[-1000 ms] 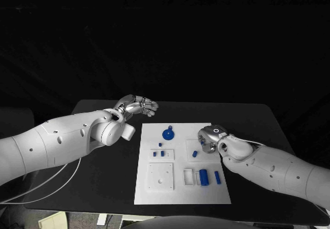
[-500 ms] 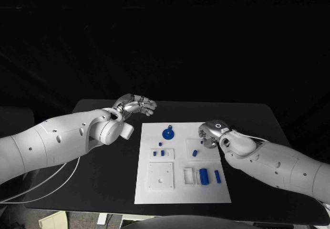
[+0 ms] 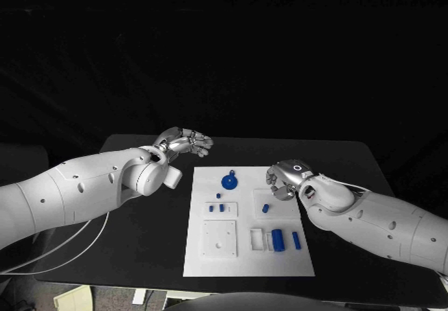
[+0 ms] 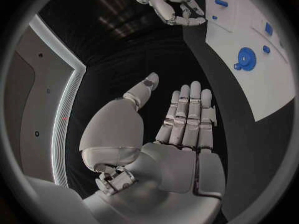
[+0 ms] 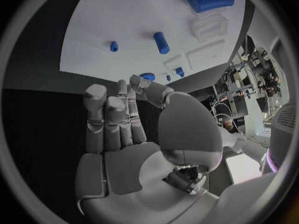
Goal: Assemble the parts on the task board
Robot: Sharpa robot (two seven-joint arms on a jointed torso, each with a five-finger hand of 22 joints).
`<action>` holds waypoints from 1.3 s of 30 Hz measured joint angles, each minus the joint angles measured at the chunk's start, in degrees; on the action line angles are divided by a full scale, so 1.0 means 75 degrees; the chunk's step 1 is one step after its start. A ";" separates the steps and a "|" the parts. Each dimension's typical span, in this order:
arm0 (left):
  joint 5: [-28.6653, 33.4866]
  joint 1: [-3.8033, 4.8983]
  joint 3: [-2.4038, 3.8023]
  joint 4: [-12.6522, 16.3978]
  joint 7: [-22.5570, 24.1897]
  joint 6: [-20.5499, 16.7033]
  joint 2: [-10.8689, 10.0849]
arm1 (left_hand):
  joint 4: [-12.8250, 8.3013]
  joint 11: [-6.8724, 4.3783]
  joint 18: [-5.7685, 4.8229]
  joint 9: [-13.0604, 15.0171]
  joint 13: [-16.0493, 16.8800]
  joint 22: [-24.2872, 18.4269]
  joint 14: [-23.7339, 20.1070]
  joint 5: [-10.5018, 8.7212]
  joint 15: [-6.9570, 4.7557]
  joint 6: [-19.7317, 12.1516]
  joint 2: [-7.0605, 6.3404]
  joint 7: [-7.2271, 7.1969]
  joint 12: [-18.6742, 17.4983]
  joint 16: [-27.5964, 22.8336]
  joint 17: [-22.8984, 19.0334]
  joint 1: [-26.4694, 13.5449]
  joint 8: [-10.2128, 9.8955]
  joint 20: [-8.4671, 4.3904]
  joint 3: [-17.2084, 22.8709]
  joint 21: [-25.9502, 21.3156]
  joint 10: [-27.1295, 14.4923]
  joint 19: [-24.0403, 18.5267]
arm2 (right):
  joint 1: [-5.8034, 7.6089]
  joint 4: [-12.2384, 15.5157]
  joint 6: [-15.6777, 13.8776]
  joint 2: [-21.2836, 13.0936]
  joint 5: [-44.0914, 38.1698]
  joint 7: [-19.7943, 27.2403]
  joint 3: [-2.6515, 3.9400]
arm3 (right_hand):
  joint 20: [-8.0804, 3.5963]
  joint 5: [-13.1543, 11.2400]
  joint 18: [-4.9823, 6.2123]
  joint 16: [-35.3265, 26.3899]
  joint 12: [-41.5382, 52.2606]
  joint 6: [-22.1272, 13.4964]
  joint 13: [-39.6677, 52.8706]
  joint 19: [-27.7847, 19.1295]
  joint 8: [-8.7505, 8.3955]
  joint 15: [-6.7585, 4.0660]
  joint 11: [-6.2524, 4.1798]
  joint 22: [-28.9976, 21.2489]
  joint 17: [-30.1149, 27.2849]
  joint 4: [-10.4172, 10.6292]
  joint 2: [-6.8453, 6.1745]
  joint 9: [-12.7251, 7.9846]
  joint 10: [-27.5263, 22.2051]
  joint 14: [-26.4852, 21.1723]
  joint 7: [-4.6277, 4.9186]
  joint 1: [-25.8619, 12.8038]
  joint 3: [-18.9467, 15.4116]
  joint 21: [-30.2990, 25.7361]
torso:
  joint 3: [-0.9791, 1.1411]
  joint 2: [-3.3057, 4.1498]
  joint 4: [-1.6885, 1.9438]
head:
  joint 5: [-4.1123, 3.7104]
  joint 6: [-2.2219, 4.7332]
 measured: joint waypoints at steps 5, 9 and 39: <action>0.0000 0.0003 0.0000 0.0005 -0.0001 0.0000 -0.0004 | 0.0000 0.0000 -0.0001 0.0000 0.0000 0.0000 0.0000 0.0000 0.0000 0.0000 0.0000 0.0000 0.0000 0.0000 0.0000 0.0000 0.0000 0.0000 0.0000 0.0000 0.0000 0.0000 | 0.0001 -0.0364 0.0095 0.0032 0.0049 -0.0002 0.0000 | 0.0015 0.0000 -0.0001 0.0000 -0.0147 -0.0114 -0.0033 -0.0016 -0.0092 0.0021 0.0048 0.0000 -0.0014 0.0000 -0.0088 -0.0056 -0.0047 -0.0016 0.0083 -0.0043 0.0000 0.0000 | -0.0001 0.0004 0.0007 | -0.0003 0.0007; 0.0000 0.0005 -0.0001 0.0004 -0.0003 0.0001 -0.0010 | 0.0000 0.0000 0.0000 0.0001 0.0000 -0.0001 0.0000 0.0000 0.0000 0.0000 0.0000 0.0000 0.0000 0.0000 0.0008 0.0000 0.0000 0.0000 0.0000 0.0000 0.0000 0.0000 | 0.0001 -0.0568 0.0173 0.0129 0.0122 0.0010 -0.0008 | 0.0002 0.0000 -0.0083 -0.0037 -0.0329 -0.0537 -0.0079 -0.0111 -0.0332 0.0113 0.0263 0.0000 -0.0061 -0.0004 -0.0411 -0.0147 -0.0264 -0.0095 0.0250 -0.0056 -0.0029 0.0000 | -0.0003 0.0007 0.0007 | -0.0004 0.0011; 0.0000 0.0031 -0.0002 0.0086 -0.0015 0.0005 -0.0055 | 0.0000 0.0000 -0.0001 -0.0005 -0.0012 0.0005 -0.0001 0.0000 0.0000 -0.0019 0.0000 -0.0019 0.0000 -0.0027 0.0029 0.0000 0.0000 0.0000 0.0000 -0.0030 0.0000 0.0000 | -0.0120 -0.1282 0.0465 0.0606 0.0324 0.0227 -0.0219 | 0.0099 0.0000 -0.0120 -0.0037 -0.0316 -0.0568 0.0182 -0.0280 -0.0196 0.0168 0.0176 0.0004 -0.0099 -0.0010 -0.0343 -0.0067 -0.0232 -0.0107 0.0250 0.0062 -0.0662 0.0016 | 0.0007 0.0036 0.0019 | -0.0015 -0.0047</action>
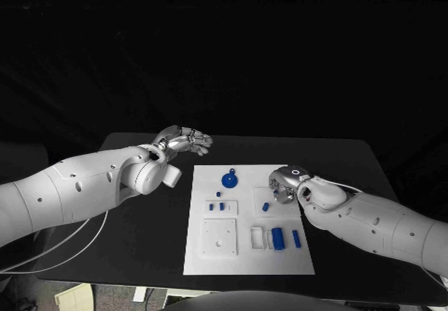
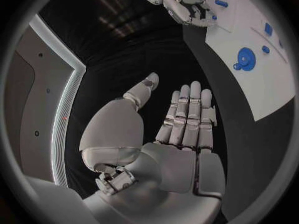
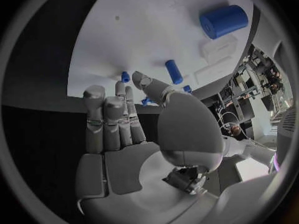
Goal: Assemble the parts on the task board
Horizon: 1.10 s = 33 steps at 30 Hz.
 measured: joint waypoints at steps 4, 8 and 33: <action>0.0000 0.0010 0.0000 0.0030 -0.0006 0.0000 -0.0020 | 0.0000 0.0000 0.0000 0.0000 -0.0007 0.0004 0.0000 0.0000 0.0000 0.0000 0.0000 0.0000 0.0000 0.0000 0.0000 0.0000 0.0000 0.0000 0.0000 0.0000 0.0000 0.0000 | 0.0003 -0.0027 0.0022 0.0023 -0.0086 -0.0021 -0.0005 | 0.0010 0.0000 0.0000 0.0000 0.0001 0.0027 0.0033 0.0011 0.0000 -0.0001 -0.0013 0.0000 0.0000 -0.0010 0.0000 0.0007 0.0014 0.0001 -0.0026 0.0000 0.0053 0.0014 | 0.0005 0.0010 0.0003 | 0.0005 -0.0011; 0.0000 0.0016 0.0000 0.0061 -0.0011 0.0000 -0.0036 | 0.0000 0.0000 -0.0001 0.0000 -0.0007 0.0007 0.0000 0.0000 0.0000 0.0000 0.0000 0.0000 0.0000 0.0000 0.0008 0.0000 0.0000 0.0000 0.0000 0.0000 0.0000 0.0000 | -0.0005 -0.0065 0.0024 0.0027 -0.0177 -0.0051 -0.0021 | 0.0011 0.0000 0.0000 0.0000 0.0001 0.0027 0.0049 0.0011 0.0000 -0.0001 -0.0013 -0.0001 0.0000 -0.0010 0.0000 0.0007 0.0014 0.0001 -0.0026 0.0000 0.0103 0.0015 | 0.0020 0.0023 0.0004 | 0.0007 -0.0014; -0.0006 0.0053 0.0000 0.0145 -0.0041 0.0004 -0.0054 | 0.0017 0.0028 -0.0001 -0.0006 -0.0021 0.0013 0.0000 0.0000 0.0000 0.0002 -0.0025 0.0002 -0.0029 0.0002 0.0030 0.0025 0.0000 0.0000 -0.0017 0.0000 0.0028 0.0000 | -0.0056 -0.0285 -0.0028 0.0187 -0.0382 -0.0150 -0.0064 | -0.0003 0.0000 -0.0001 0.0050 0.0119 0.0286 0.0236 0.0082 0.0128 -0.0058 -0.0079 -0.0003 0.0030 -0.0011 0.0206 0.0054 0.0173 0.0082 -0.0120 0.0076 0.0305 0.0133 | 0.0015 0.0020 0.0009 | -0.0012 -0.0079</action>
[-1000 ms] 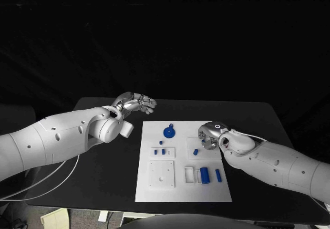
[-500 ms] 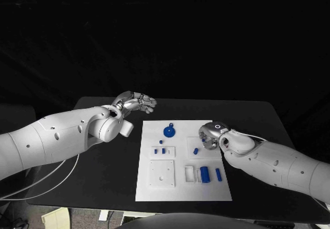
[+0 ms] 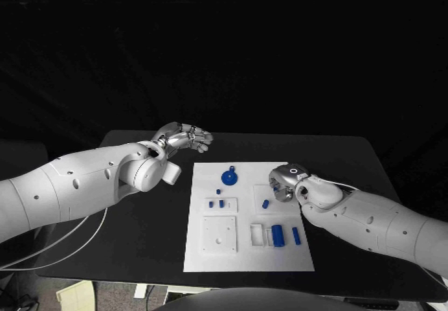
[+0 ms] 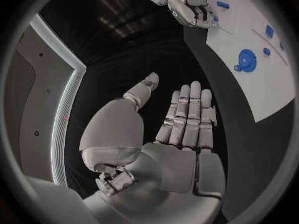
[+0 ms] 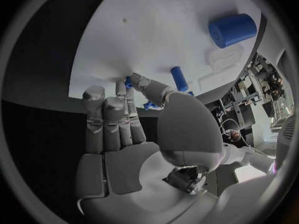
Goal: Assemble the parts on the task board
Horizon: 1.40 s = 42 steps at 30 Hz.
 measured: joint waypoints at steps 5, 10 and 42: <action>-0.0001 0.0013 0.0000 0.0021 -0.0003 0.0001 -0.0001 | 0.0000 0.0000 0.0000 0.0000 0.0000 0.0000 0.0000 0.0000 0.0000 0.0001 0.0000 0.0001 0.0000 0.0000 0.0008 0.0000 0.0000 0.0000 0.0000 0.0000 0.0000 0.0000 | -0.0023 -0.0054 -0.0094 0.0041 -0.0063 -0.0047 -0.0002 | -0.0010 0.0000 0.0001 0.0000 0.0083 0.0151 0.0030 0.0006 0.0051 -0.0102 -0.0056 0.0000 0.0018 -0.0003 0.0122 0.0031 0.0185 -0.0034 -0.0043 0.0001 0.0065 0.0000 | 0.0001 0.0004 0.0000 | -0.0004 -0.0016; -0.0003 0.0017 0.0001 0.0038 -0.0007 0.0001 -0.0006 | 0.0000 0.0000 0.0000 0.0000 -0.0007 -0.0001 0.0000 0.0000 0.0000 0.0001 0.0000 0.0001 0.0000 0.0000 0.0015 0.0000 0.0000 0.0000 0.0000 0.0000 0.0000 0.0000 | -0.0034 -0.0093 -0.0168 0.0067 -0.0159 -0.0084 -0.0024 | -0.0075 0.0000 0.0000 0.0000 0.0148 0.0233 0.0075 -0.0039 0.0090 -0.0143 -0.0133 0.0000 0.0026 -0.0063 0.0138 0.0044 0.0267 -0.0075 -0.0123 0.0003 0.0125 0.0031 | -0.0001 0.0000 0.0001 | -0.0003 -0.0034; -0.0007 0.0029 0.0001 0.0002 -0.0003 -0.0010 -0.0030 | 0.0000 0.0000 -0.0001 0.0002 -0.0020 0.0004 0.0028 0.0000 -0.0029 -0.0026 0.0000 0.0030 0.0000 -0.0034 0.0045 0.0000 0.0000 0.0000 0.0000 -0.0029 0.0000 0.0000 | -0.0111 0.0156 -0.0528 -0.0091 -0.0451 -0.0291 -0.0043 | -0.0168 -0.0032 -0.0002 -0.0001 0.0300 0.0503 0.0294 -0.0003 0.0179 -0.0295 -0.0231 -0.0002 0.0024 -0.0160 0.0165 0.0150 0.0474 -0.0053 -0.0210 -0.0027 0.0199 0.0059 | -0.0002 -0.0012 -0.0010 | -0.0024 -0.0047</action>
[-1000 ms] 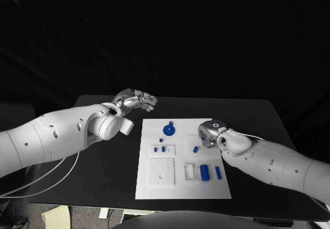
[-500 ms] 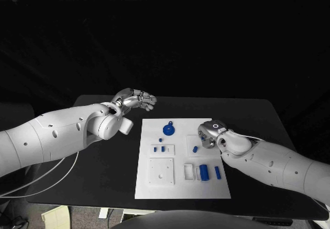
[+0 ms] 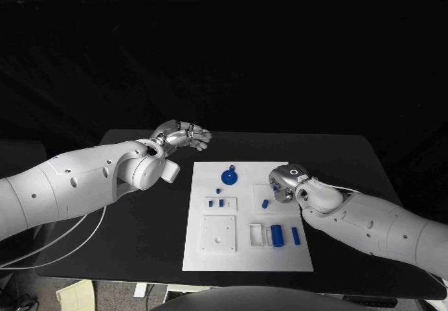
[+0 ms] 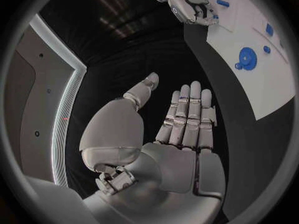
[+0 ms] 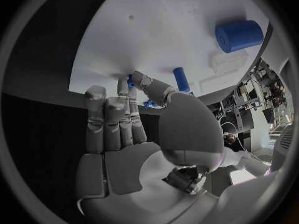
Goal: Assemble the parts on the task board
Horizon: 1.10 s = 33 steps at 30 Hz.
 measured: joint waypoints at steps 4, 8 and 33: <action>0.0000 0.0004 0.0000 -0.0026 0.0001 -0.0001 0.0000 | 0.0000 0.0000 0.0000 -0.0008 0.0000 0.0007 0.0000 0.0000 0.0000 0.0000 0.0000 0.0000 0.0000 0.0000 0.0004 0.0000 0.0000 0.0000 0.0000 0.0000 0.0000 0.0000 | 0.0045 0.0042 -0.0017 -0.0014 -0.0002 0.0001 0.0023 | 0.0000 -0.0005 0.0000 0.0000 0.0000 0.0000 0.0108 0.0001 -0.0001 0.0000 -0.0005 0.0000 0.0000 0.0000 -0.0001 0.0004 0.0022 0.0000 0.0000 -0.0001 -0.0001 0.0000 | 0.0000 0.0001 0.0000 | 0.0001 0.0005; 0.0000 0.0004 0.0000 -0.0044 0.0001 -0.0003 -0.0004 | 0.0000 0.0000 0.0000 -0.0008 0.0000 0.0007 0.0000 0.0000 0.0000 0.0000 0.0000 0.0000 -0.0002 0.0000 0.0008 0.0000 0.0000 0.0000 0.0000 0.0000 0.0000 0.0000 | 0.0091 0.0081 -0.0038 -0.0032 -0.0003 0.0005 0.0048 | -0.0001 -0.0006 0.0000 0.0000 0.0026 0.0000 0.0195 0.0002 -0.0002 0.0000 -0.0006 0.0000 -0.0001 0.0000 -0.0003 0.0017 0.0023 0.0000 0.0000 -0.0003 -0.0001 0.0000 | 0.0002 0.0001 0.0000 | 0.0001 0.0010; -0.0001 0.0013 0.0000 -0.0040 0.0002 -0.0012 -0.0056 | 0.0000 0.0028 -0.0001 -0.0007 -0.0013 0.0011 0.0021 0.0000 0.0021 -0.0020 0.0000 -0.0020 -0.0031 -0.0015 0.0030 0.0000 0.0000 0.0000 0.0000 0.0000 -0.0028 0.0000 | 0.0301 0.1733 -0.0238 -0.0652 0.0292 0.0076 0.0326 | -0.0022 -0.0029 -0.0001 -0.0001 0.0050 -0.0003 0.0272 0.0028 0.0026 0.0014 -0.0005 0.0004 -0.0002 0.0046 -0.0072 0.0032 0.0020 0.0013 -0.0001 -0.0071 0.0043 0.0000 | 0.0002 0.0004 -0.0009 | 0.0115 0.0056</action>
